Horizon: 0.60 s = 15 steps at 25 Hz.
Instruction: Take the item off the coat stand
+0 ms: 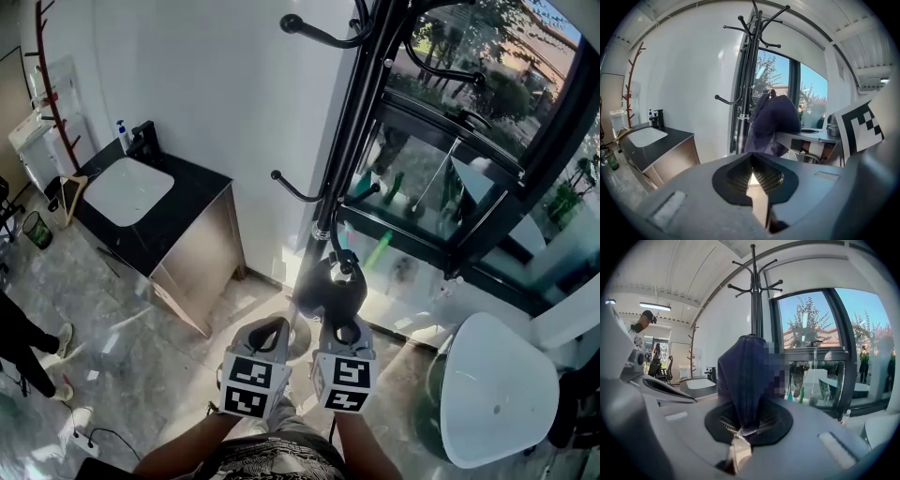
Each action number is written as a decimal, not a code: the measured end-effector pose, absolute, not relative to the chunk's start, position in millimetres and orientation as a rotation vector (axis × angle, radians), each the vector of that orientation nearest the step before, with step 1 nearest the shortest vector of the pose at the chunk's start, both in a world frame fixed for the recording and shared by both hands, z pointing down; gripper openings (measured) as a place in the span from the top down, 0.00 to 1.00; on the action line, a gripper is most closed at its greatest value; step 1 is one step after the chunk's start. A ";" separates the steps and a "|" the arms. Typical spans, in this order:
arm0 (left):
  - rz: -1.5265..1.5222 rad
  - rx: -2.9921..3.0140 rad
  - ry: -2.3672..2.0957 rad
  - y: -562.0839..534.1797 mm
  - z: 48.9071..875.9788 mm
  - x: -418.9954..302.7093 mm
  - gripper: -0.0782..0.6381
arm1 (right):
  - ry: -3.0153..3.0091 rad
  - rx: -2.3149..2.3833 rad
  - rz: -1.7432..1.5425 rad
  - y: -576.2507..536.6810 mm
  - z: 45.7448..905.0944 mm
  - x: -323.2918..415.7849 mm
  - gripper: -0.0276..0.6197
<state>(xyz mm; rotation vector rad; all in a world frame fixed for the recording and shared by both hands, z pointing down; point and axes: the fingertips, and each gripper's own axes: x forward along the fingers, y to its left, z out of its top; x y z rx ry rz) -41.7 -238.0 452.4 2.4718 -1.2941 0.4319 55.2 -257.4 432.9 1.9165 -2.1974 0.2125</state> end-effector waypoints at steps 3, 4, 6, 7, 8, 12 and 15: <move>0.420 2.479 -1.306 -230.5 449.2 -40.9 0.89 | -2.203 1.909 0.205 -246.8 431.3 57.1 0.93; 0.414 2.484 -1.309 -227.9 448.1 -40.5 0.89 | -2.205 1.908 0.202 -243.1 430.8 57.6 0.93; 0.405 2.499 -1.317 -222.1 446.3 -40.0 0.88 | -2.207 1.906 0.199 -234.9 431.2 58.1 0.93; 0.403 2.504 -1.321 -219.1 445.9 -40.1 0.88 | -2.206 1.905 0.200 -230.5 432.0 58.3 0.93; 0.400 2.506 -1.324 -216.0 445.8 -40.0 0.88 | -2.205 1.903 0.199 -226.1 432.6 58.7 0.93; 0.394 2.509 -1.334 -204.5 445.9 -38.0 0.88 | -2.203 1.897 0.208 -207.6 434.8 61.4 0.93; 0.399 2.522 -1.342 -196.7 444.2 -35.2 0.88 | -2.214 1.885 0.200 -196.3 434.1 62.3 0.93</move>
